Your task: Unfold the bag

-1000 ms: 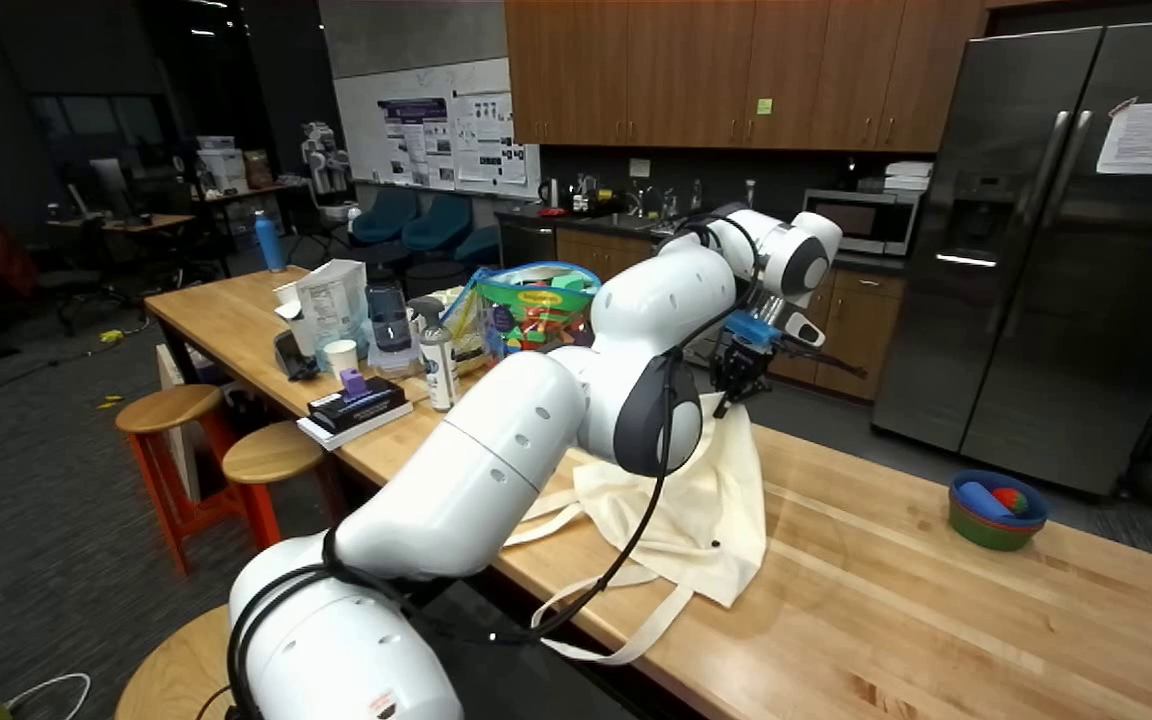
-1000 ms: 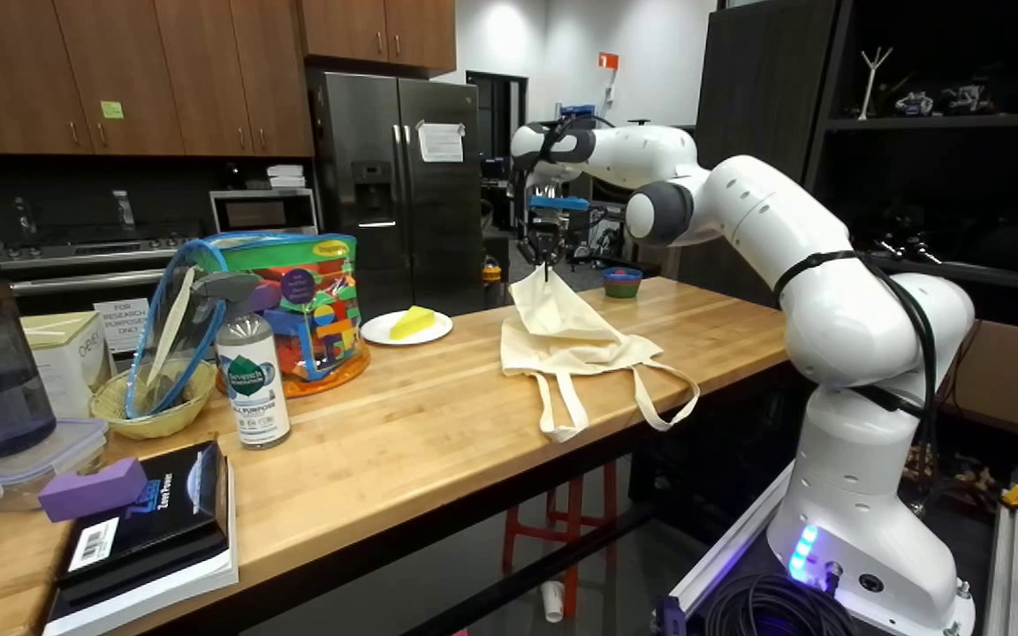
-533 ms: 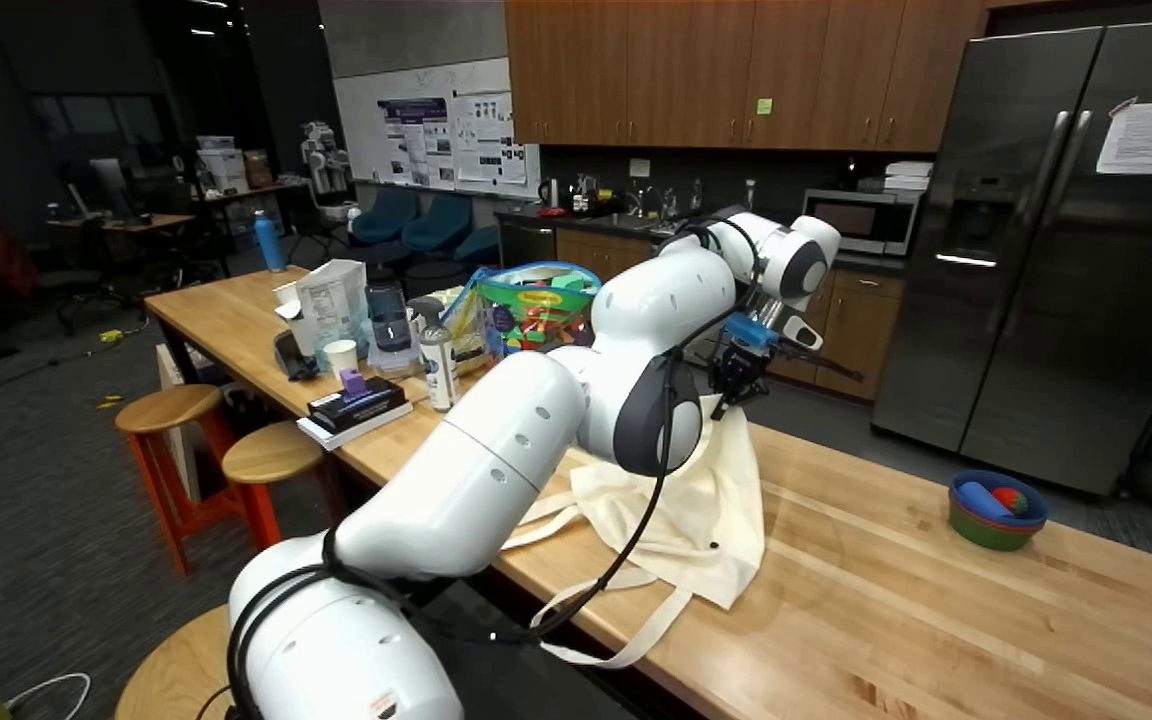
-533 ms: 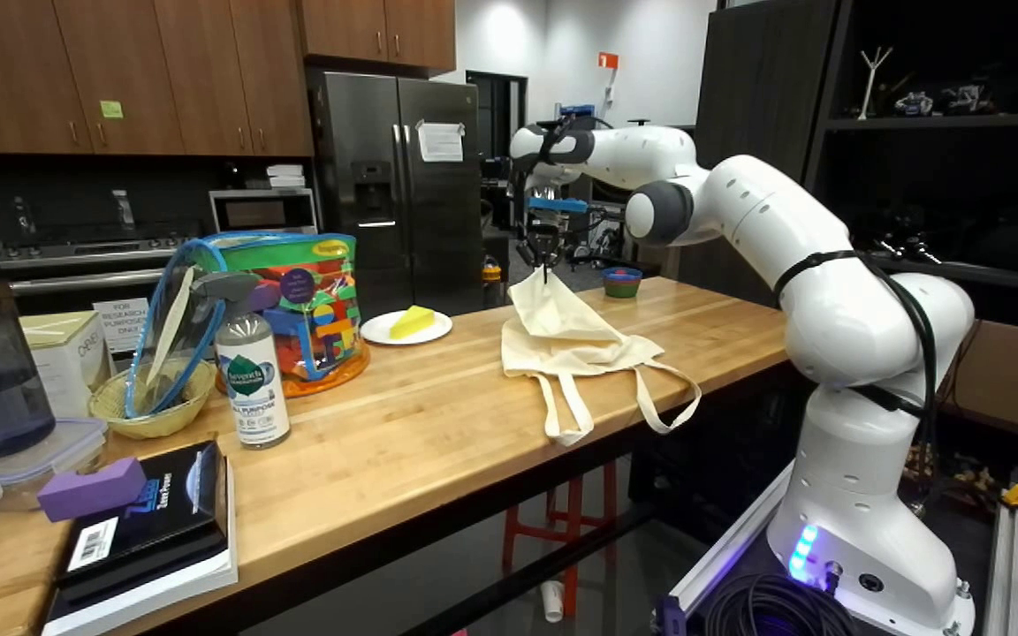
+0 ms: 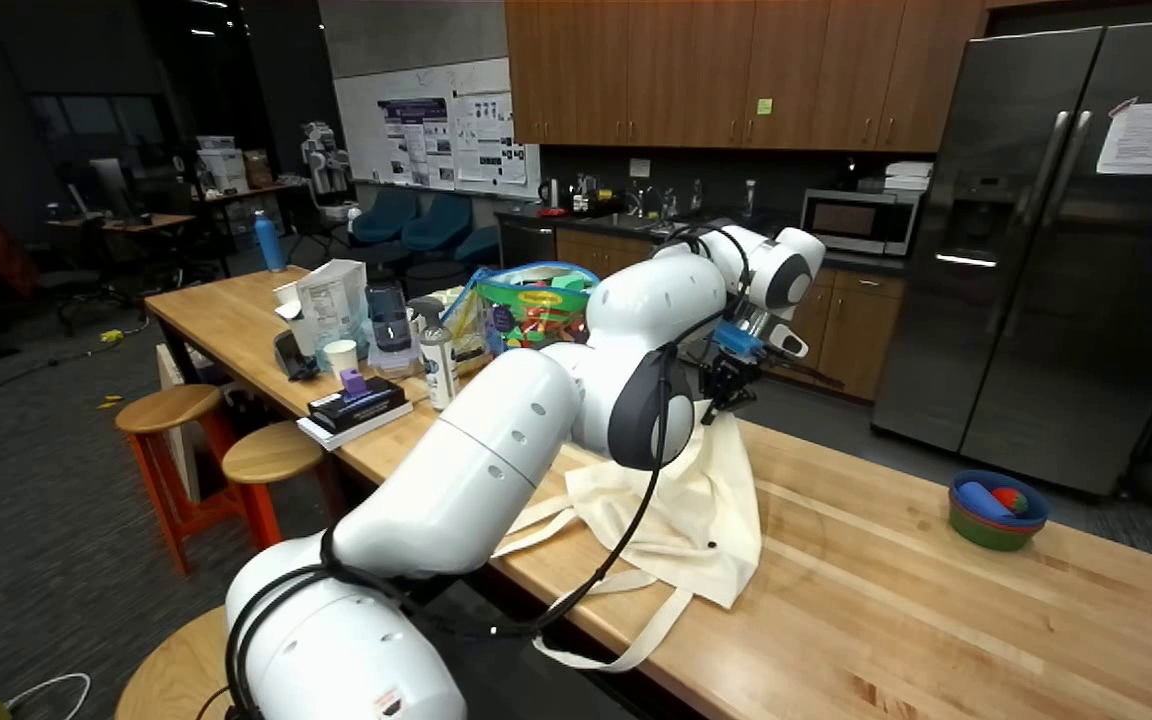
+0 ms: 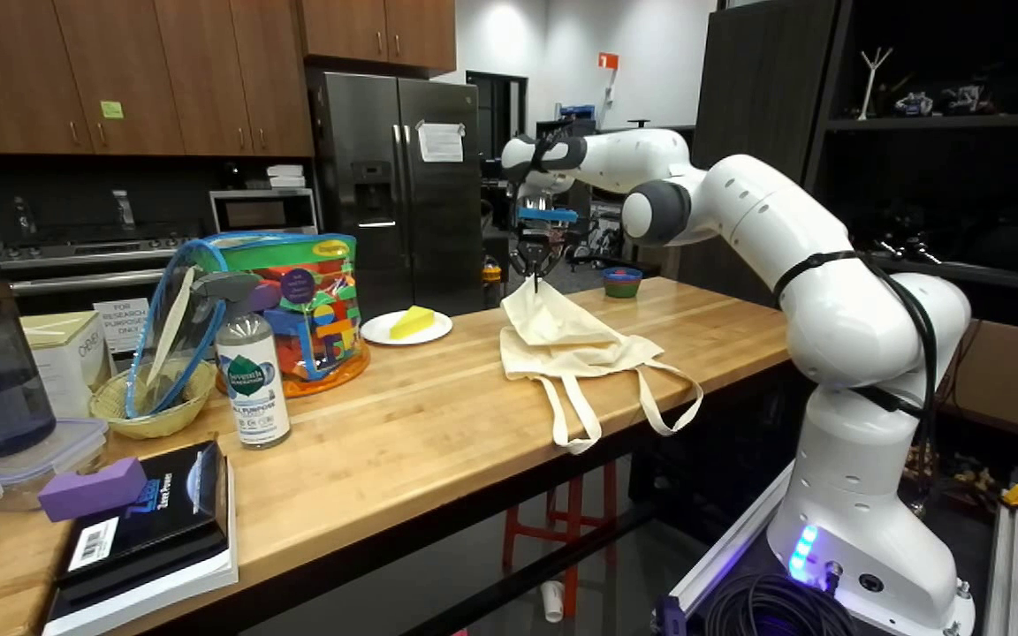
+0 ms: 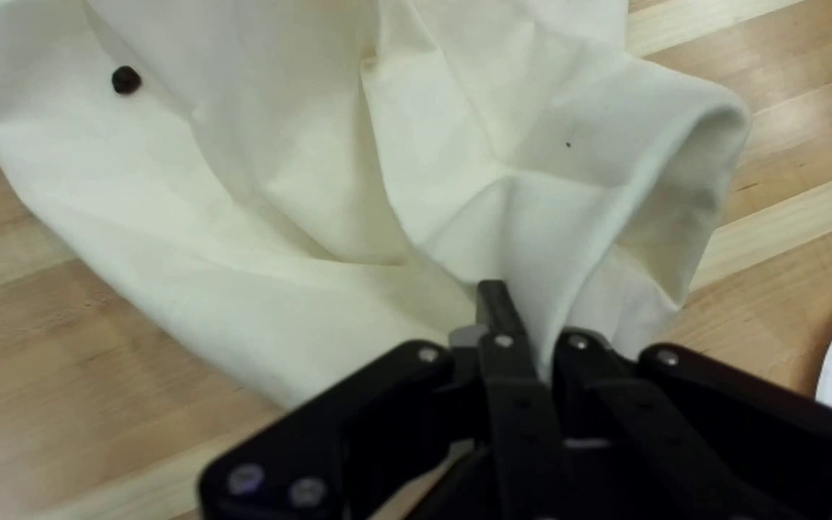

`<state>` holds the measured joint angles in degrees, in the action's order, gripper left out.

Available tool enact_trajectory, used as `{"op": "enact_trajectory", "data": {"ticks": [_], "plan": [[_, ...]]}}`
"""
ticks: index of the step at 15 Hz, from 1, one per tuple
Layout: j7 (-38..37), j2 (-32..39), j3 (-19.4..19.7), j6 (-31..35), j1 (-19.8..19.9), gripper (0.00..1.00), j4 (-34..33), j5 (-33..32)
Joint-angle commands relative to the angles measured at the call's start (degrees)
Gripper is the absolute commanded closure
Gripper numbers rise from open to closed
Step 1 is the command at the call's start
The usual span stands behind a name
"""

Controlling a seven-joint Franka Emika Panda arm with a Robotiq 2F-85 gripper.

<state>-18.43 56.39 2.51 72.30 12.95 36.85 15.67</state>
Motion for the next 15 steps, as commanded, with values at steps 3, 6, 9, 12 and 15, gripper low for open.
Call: {"op": "enact_trajectory", "data": {"ticks": [3, 6, 9, 12, 15], "plan": [[-0.8, -7.3, 0.2, 7.2, -0.9, 0.99, 12.9, 1.0], [-0.3, -4.4, 0.0, 6.9, -0.8, 0.92, 9.4, 0.3], [-0.3, -6.8, 0.0, 8.7, -1.2, 0.81, 13.5, 0.3], [-0.3, -7.4, 0.0, 9.0, -1.2, 0.69, 14.5, 0.3], [-0.3, -7.5, 0.0, 9.1, -1.2, 0.69, 14.8, 0.3]]}}
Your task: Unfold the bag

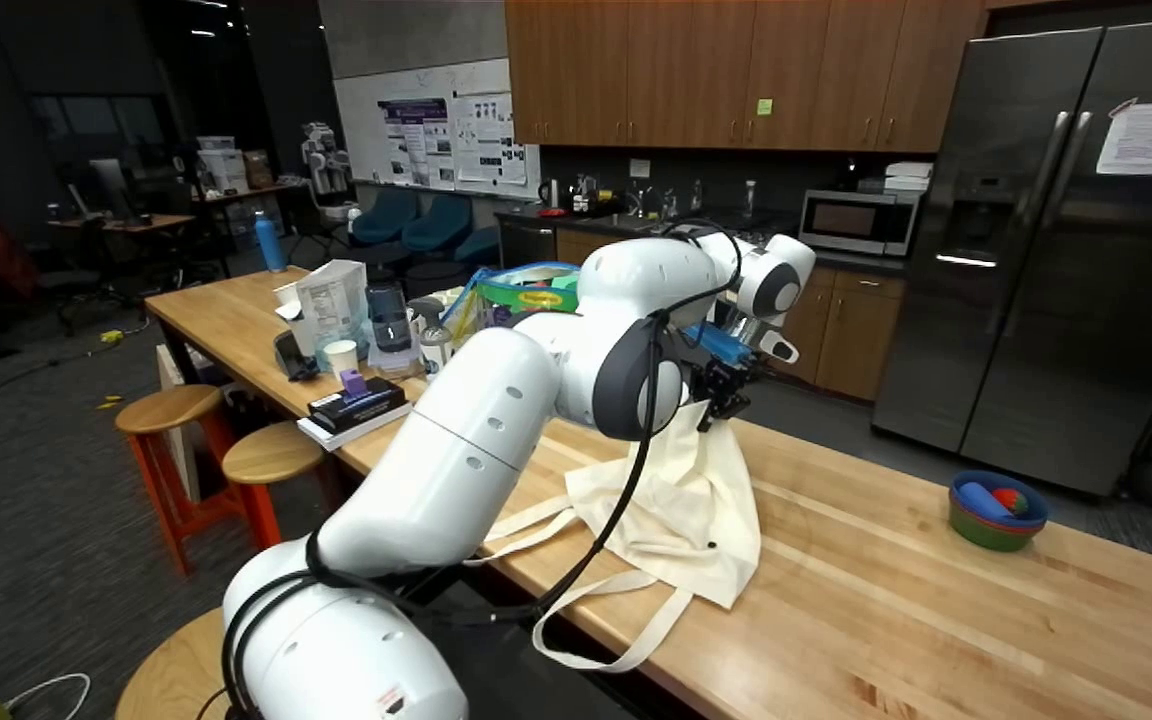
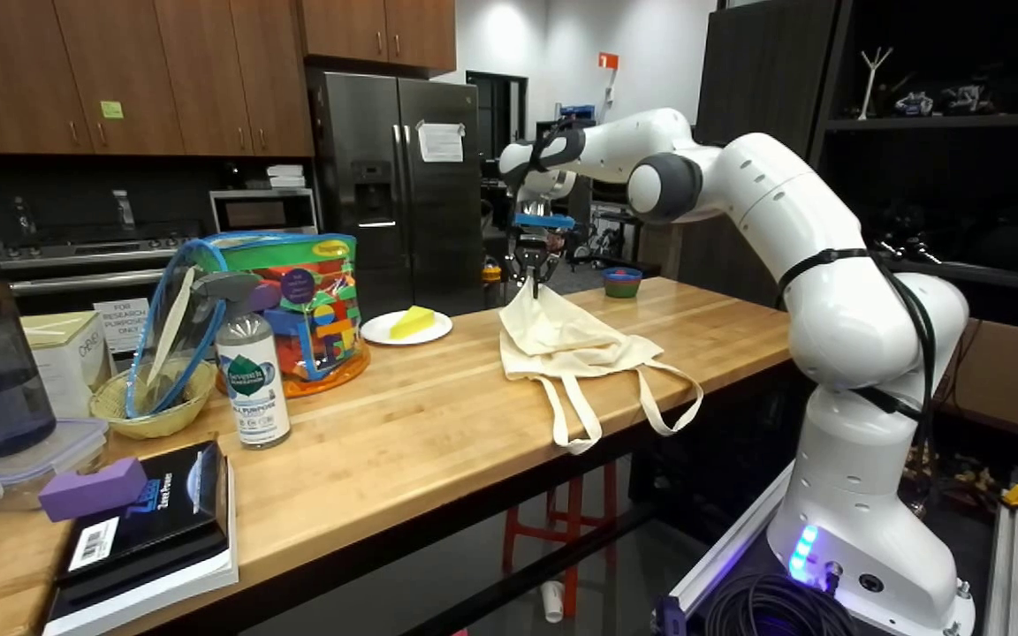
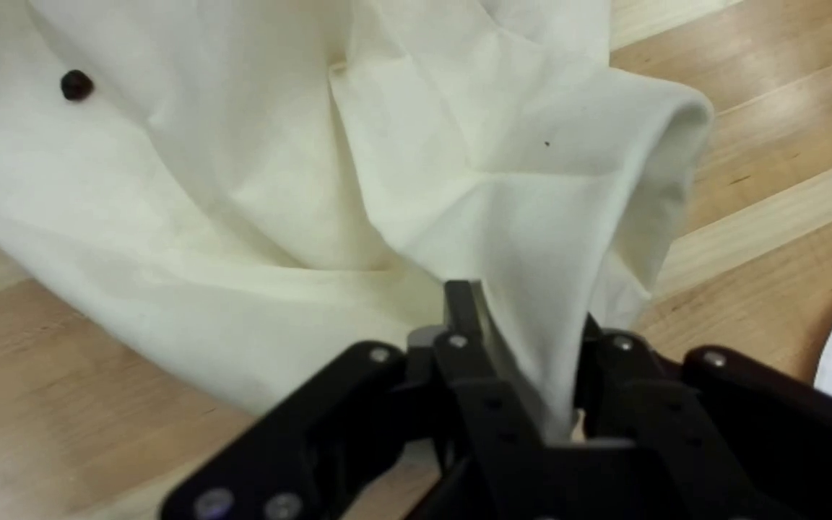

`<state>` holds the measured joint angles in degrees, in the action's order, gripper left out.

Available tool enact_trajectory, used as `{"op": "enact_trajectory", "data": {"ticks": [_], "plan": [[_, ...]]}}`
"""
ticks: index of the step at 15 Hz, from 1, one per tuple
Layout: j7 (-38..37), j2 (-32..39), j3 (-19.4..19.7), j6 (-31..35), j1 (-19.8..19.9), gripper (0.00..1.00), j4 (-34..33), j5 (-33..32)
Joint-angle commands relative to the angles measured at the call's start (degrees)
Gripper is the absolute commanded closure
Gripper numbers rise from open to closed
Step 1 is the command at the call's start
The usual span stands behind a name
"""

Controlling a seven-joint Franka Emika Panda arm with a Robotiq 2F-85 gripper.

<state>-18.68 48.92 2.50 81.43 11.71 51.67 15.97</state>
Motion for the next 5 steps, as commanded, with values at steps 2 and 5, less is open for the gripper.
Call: {"op": "enact_trajectory", "data": {"ticks": [2, 5], "plan": [[0.0, -0.1, 0.0, 0.1, 0.0, 0.69, 0.1, 0.0], [0.0, -0.3, 0.0, 0.1, 0.0, 0.69, 0.2, 0.0]]}}
